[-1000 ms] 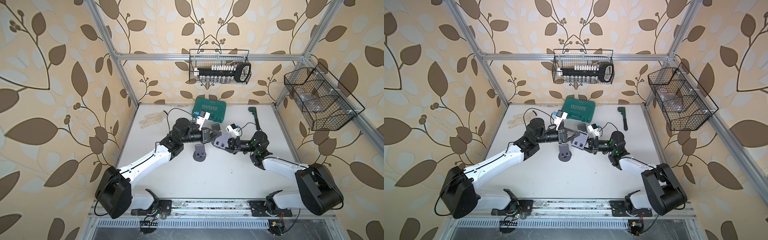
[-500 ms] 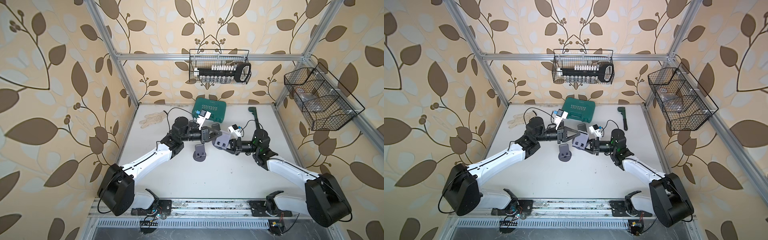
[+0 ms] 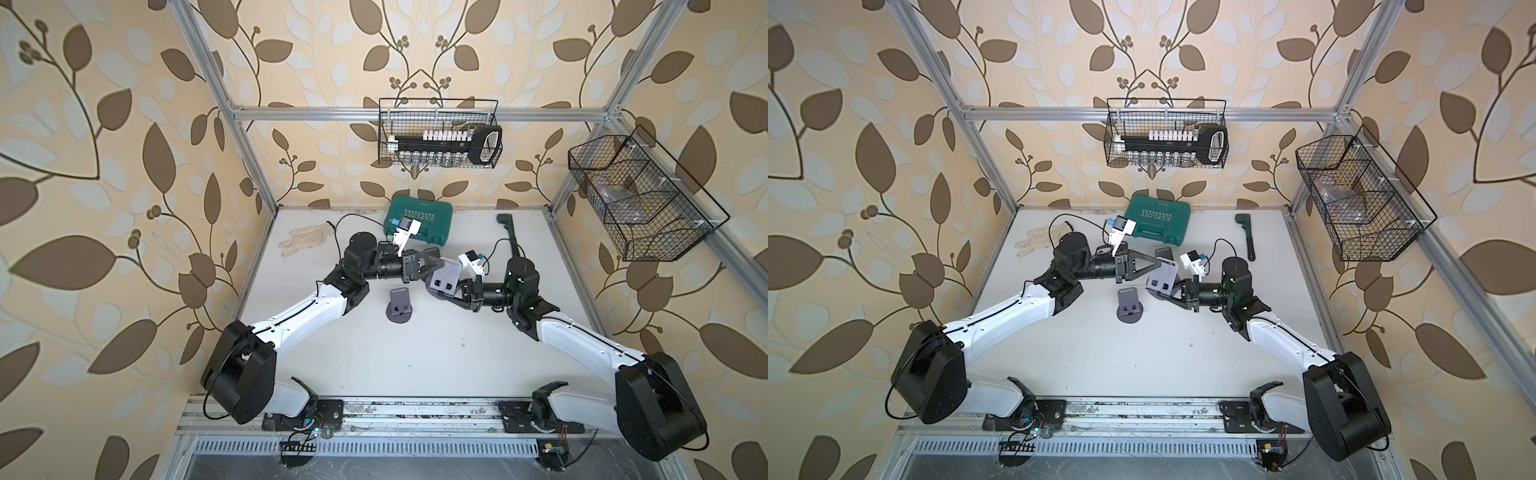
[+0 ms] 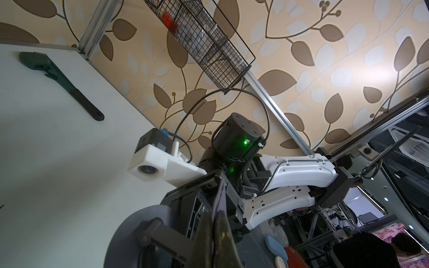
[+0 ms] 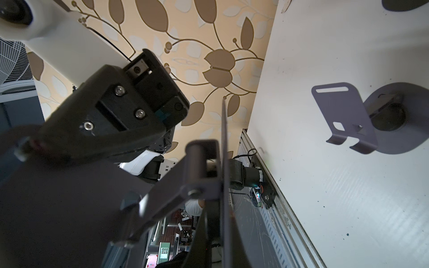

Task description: Open the phone stand

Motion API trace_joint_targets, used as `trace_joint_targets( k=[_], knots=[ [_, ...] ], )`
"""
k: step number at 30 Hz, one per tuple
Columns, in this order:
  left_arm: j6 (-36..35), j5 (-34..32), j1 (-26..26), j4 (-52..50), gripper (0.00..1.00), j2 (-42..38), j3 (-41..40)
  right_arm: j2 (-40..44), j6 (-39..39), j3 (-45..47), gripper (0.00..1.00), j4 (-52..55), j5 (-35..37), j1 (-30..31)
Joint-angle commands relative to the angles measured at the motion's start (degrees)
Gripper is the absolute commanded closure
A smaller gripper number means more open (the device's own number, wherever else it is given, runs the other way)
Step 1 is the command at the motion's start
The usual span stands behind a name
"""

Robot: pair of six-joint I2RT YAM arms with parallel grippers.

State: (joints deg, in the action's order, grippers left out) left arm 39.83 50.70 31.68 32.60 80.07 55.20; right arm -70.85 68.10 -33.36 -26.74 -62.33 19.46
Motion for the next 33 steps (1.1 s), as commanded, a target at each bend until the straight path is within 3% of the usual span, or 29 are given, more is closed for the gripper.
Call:
trace_joint_targets(
  k=[1,10,17,23,31,33],
  knots=[
    [-6.8,-9.4,-4.2,27.9,1.00,-4.6,8.7,-2.0,2.4,5.7,1.00,15.8,-2.3,0.7],
    [-12.3,-5.9,-4.2,27.0,1.00,-3.8,7.7,-0.9,3.3,5.8,1.00,16.2,-2.9,0.3],
    [-18.2,-2.7,-1.7,17.8,1.00,-5.3,6.4,-2.2,3.0,4.5,1.00,16.8,-2.7,-0.1],
    [-19.4,-3.7,-0.7,16.3,1.00,-5.8,2.8,-3.8,1.8,2.3,1.00,18.2,-3.4,-0.2],
    [-10.9,-2.6,-0.6,13.9,1.00,-1.3,4.8,-3.8,-24.3,-11.5,1.00,49.3,1.9,-2.8],
    [-9.3,-3.6,-0.6,15.3,1.00,-0.6,3.8,-2.4,-25.4,-11.9,0.89,50.4,2.2,-5.3]
  ],
)
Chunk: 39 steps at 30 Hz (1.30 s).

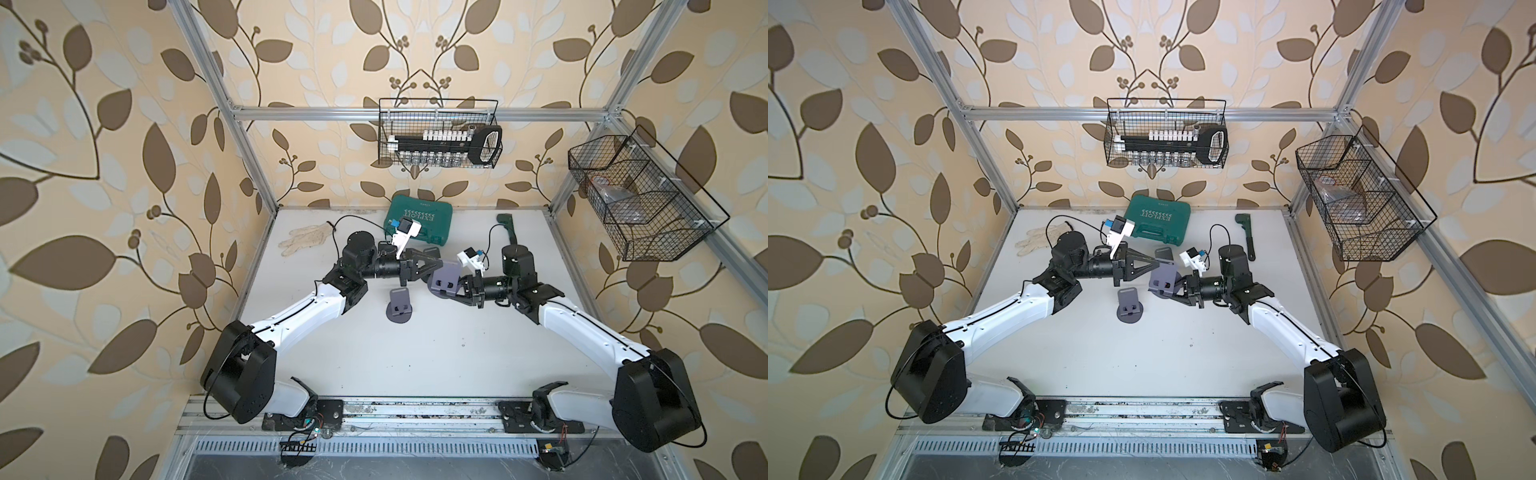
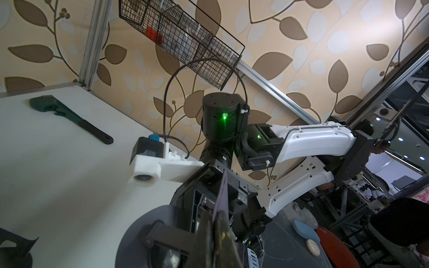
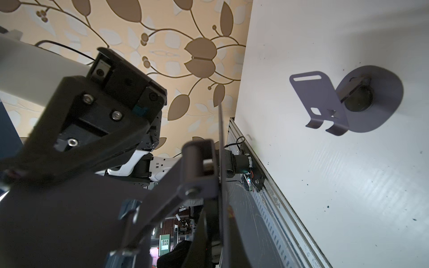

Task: Open the phone stand
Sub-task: Open the phone stand, then place the phone stand at the center of the board.

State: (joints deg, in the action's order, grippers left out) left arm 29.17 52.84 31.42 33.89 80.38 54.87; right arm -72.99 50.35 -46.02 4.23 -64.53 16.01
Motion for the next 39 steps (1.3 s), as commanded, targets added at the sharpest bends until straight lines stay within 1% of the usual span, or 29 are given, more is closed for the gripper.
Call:
trace_joint_targets(
  k=[1,3,6,7,13,15,19,22,26,30,35,37,39],
  knots=[
    [2.0,-6.2,-0.3,14.3,1.00,-0.5,4.0,0.7,-7.9,1.0,0.86,19.7,3.9,-3.4],
    [2.7,-7.0,-0.3,14.9,1.00,0.4,3.6,2.4,-9.6,1.1,0.80,21.8,3.4,-7.5],
    [3.4,-8.3,0.2,15.7,1.00,1.8,3.3,5.1,-13.4,1.6,0.77,26.3,3.2,-13.3],
    [3.4,-8.6,0.6,15.7,1.00,4.1,3.4,5.9,-13.5,2.4,0.76,26.4,3.3,-14.4],
    [3.7,-6.9,3.2,15.6,1.00,12.2,5.2,13.0,-12.0,6.0,0.76,26.1,9.3,-18.5],
    [2.6,-6.8,5.2,13.8,1.00,15.5,6.2,14.9,-11.7,5.9,0.76,26.6,10.8,-20.3],
    [1.8,-6.2,9.4,13.6,1.00,22.7,7.4,19.4,-12.6,4.1,0.77,29.7,16.1,-23.9],
    [1.6,-7.4,10.4,14.7,1.00,26.0,6.8,22.0,-12.9,3.3,0.77,30.6,17.8,-26.0],
    [-0.5,-8.8,10.5,12.3,1.00,28.1,6.2,22.4,-14.0,3.1,0.77,31.2,17.7,-27.2],
    [-5.0,-10.7,10.6,5.7,1.00,28.1,6.0,21.3,-14.4,4.1,0.78,30.4,17.4,-27.3],
    [-10.0,-12.4,10.4,-1.3,1.00,28.3,6.5,21.3,-13.1,5.7,0.79,27.7,16.4,-27.5],
    [-10.3,-12.3,9.9,-2.4,1.00,29.2,6.6,21.4,-13.3,6.2,0.79,27.3,16.3,-27.5],
    [-9.1,-14.3,9.5,-0.5,1.00,28.8,4.4,21.2,-13.9,6.3,0.79,27.4,15.8,-27.6]
  ],
)
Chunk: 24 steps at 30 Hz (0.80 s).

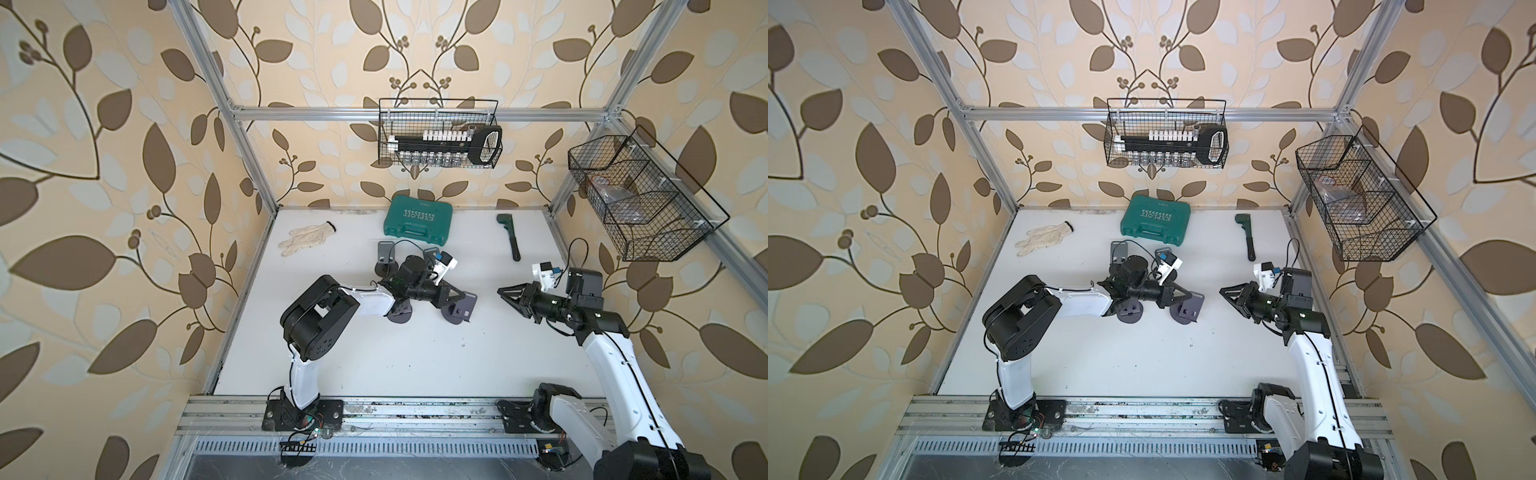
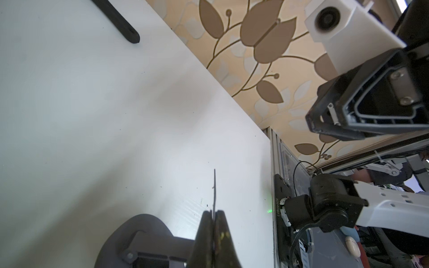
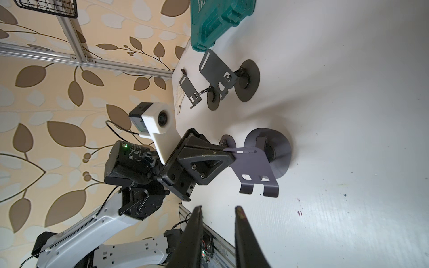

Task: Open the phone stand
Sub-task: Place the phone stand at the center of the board.

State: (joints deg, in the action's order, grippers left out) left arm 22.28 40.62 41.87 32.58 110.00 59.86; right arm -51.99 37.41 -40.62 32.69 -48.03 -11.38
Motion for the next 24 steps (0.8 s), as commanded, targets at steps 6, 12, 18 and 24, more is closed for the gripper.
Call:
trace_joint_targets(
  k=[6,12,18,24],
  knots=[
    [-0.4,-3.5,-1.3,0.3,1.00,-1.8,-3.2,-1.0,-2.5,0.6,0.79,-0.8,-1.3,-0.3],
    [-1.0,-6.9,-1.3,-1.8,0.79,-6.0,-5.8,-0.5,-2.6,0.5,0.79,-1.4,-1.2,-0.3],
    [-1.6,-9.4,-1.3,-4.5,0.68,-9.4,-5.6,-0.6,-1.2,1.2,0.79,-3.3,-2.6,-0.3],
    [-1.8,-9.6,-1.4,-10.5,0.61,-13.0,-1.6,-0.3,-1.7,-0.2,0.79,-2.8,-1.9,-0.3]
  ],
)
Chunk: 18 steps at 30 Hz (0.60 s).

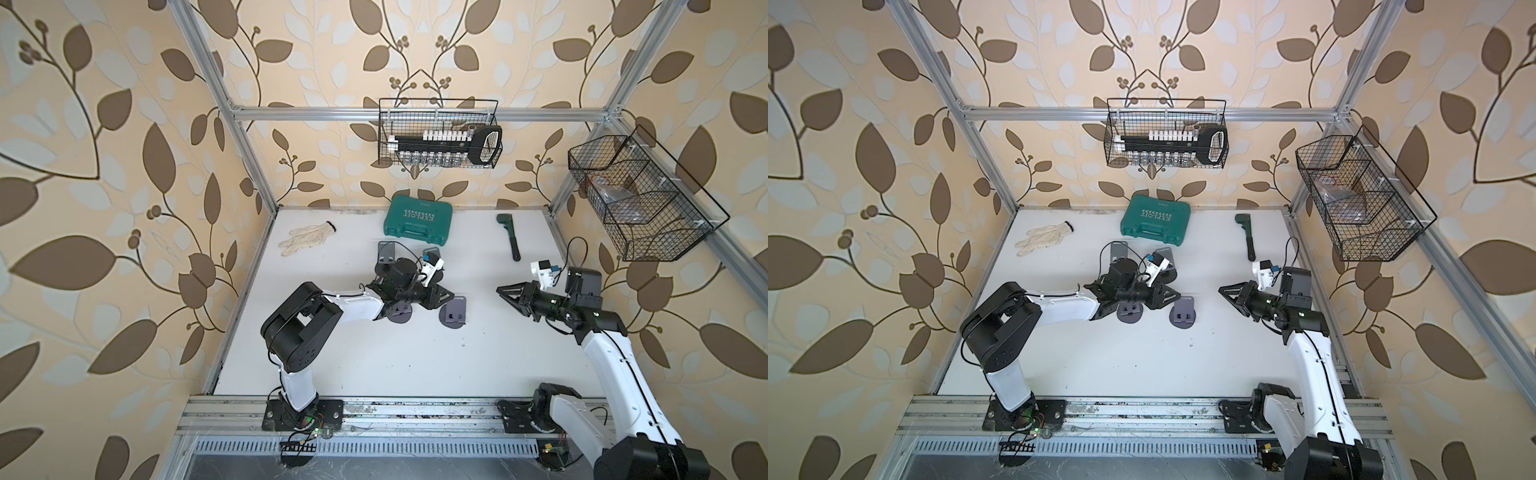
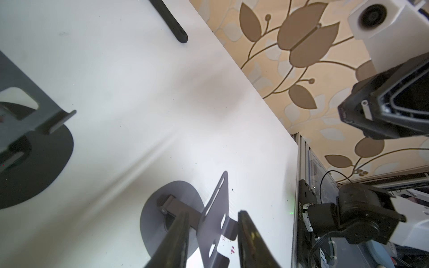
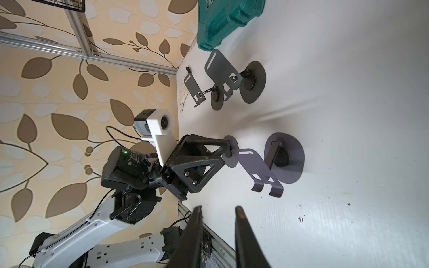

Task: Open the phone stand
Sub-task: Place the phone stand at the center of the board, then reset both arms

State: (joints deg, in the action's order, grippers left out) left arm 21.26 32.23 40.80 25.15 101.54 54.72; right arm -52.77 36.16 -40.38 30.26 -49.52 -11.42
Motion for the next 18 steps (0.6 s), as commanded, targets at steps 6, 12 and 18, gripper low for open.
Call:
trace_joint_targets(
  k=[6,12,18],
  knots=[
    [-4.0,-10.0,-1.1,-31.3,0.48,-11.1,16.7,0.7,-5.5,-6.3,0.78,0.2,7.9,-0.1],
    [-1.2,-12.2,-9.6,-43.0,0.19,-21.0,18.0,-0.4,-15.1,-13.9,0.75,-2.4,34.4,12.0],
    [-4.1,-17.7,-21.6,-50.2,0.01,-23.8,15.8,-5.7,-24.2,-16.6,0.02,-8.1,51.9,21.3]
  ],
)
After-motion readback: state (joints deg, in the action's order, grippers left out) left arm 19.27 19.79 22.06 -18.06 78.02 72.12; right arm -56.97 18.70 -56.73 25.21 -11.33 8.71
